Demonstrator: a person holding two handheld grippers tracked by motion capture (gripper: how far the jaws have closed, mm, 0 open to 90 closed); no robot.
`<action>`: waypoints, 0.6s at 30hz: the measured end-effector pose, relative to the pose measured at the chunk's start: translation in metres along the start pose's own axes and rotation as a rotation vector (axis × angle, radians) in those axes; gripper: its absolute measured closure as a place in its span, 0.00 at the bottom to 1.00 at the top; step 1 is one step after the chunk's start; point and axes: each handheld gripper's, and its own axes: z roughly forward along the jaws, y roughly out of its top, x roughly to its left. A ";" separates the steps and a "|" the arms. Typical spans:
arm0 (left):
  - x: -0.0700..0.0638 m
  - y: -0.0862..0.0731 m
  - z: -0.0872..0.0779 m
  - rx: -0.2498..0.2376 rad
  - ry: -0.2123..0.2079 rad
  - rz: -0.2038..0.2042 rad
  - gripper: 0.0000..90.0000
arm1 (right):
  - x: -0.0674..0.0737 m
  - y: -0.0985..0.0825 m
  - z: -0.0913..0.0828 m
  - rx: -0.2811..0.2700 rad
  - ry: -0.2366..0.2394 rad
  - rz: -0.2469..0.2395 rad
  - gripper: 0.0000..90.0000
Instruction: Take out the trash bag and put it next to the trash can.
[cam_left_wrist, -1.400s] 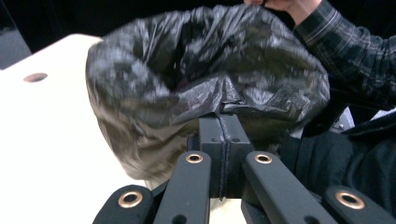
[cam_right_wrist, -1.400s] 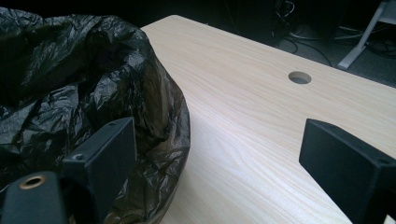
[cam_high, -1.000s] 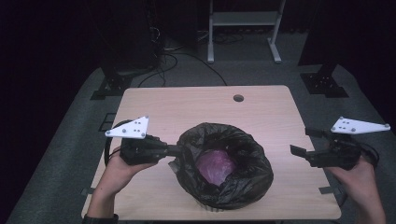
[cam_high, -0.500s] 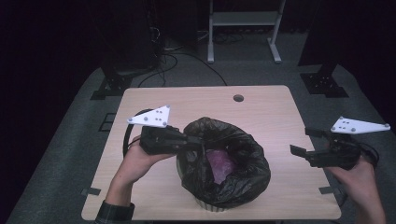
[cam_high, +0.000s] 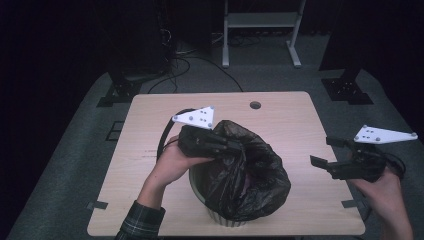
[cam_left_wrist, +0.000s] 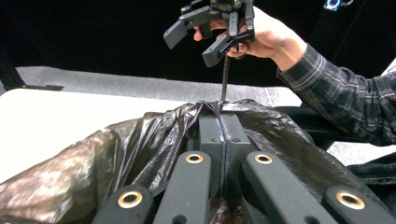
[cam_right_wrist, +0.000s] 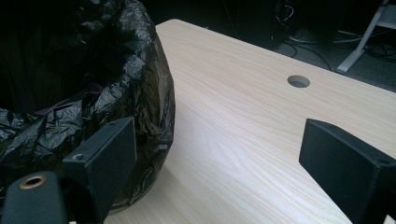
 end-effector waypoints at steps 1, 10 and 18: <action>0.001 0.002 0.003 0.007 -0.006 0.002 0.99 | 0.000 0.000 -0.001 0.000 0.000 0.000 0.11; 0.012 0.019 0.034 0.062 -0.023 0.002 0.99 | -0.001 0.000 -0.003 -0.008 -0.003 0.002 0.11; 0.016 0.026 0.069 0.124 -0.042 0.004 0.99 | -0.001 0.000 -0.003 -0.008 -0.002 0.000 0.11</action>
